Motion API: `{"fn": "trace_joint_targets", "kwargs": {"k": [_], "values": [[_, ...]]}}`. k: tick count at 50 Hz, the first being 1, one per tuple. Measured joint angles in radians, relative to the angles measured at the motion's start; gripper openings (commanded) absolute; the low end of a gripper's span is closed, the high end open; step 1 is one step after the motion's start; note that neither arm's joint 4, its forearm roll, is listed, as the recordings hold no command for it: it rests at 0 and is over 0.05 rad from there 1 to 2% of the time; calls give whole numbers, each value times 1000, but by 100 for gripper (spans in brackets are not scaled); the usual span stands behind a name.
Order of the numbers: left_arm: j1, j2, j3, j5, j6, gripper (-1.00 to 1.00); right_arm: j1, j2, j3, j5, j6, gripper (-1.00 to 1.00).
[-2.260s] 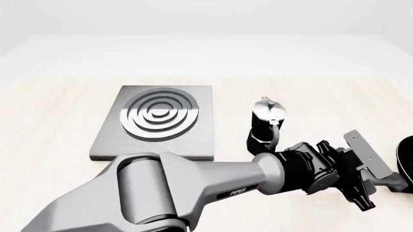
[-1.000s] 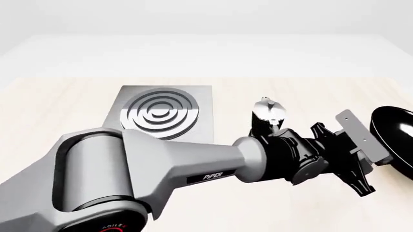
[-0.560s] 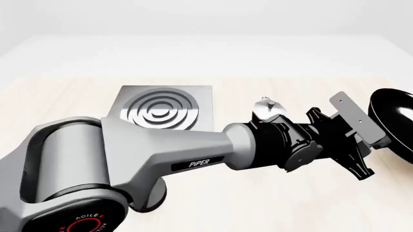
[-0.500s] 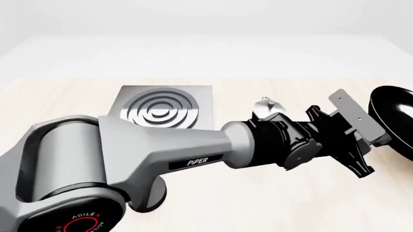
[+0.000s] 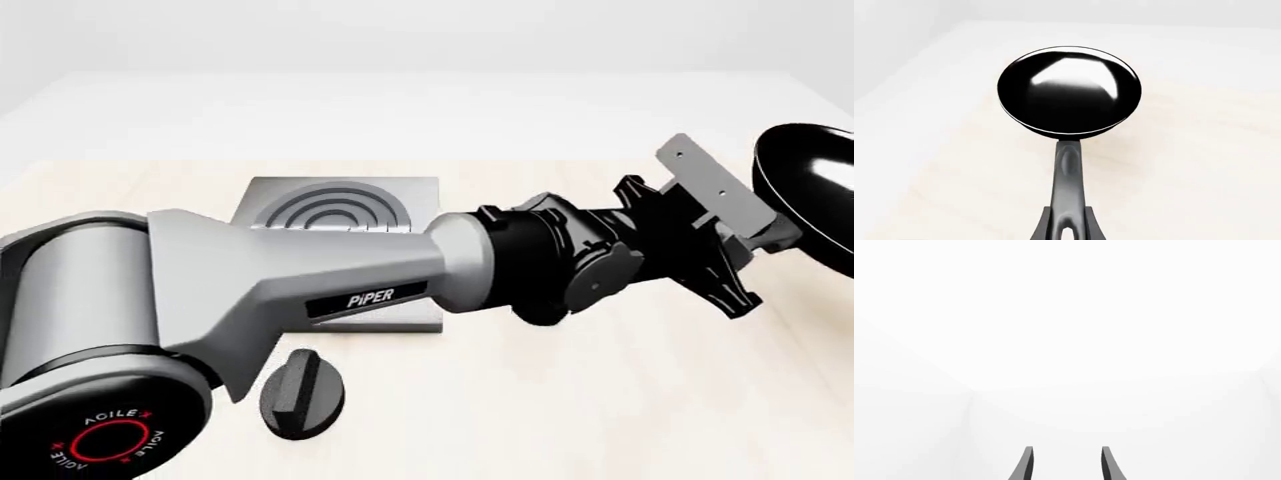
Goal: Put the frying pan on the stove.
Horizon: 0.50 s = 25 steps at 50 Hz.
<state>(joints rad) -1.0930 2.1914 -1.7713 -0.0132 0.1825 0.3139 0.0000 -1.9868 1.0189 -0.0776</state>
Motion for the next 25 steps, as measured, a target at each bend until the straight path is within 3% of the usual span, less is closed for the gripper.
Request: {"fn": "trace_joint_targets", "kwargs": {"k": [25], "values": [[56, -78, 45, -42, -8, -100, 5, 0, 4, 0, -9, 100]]}}
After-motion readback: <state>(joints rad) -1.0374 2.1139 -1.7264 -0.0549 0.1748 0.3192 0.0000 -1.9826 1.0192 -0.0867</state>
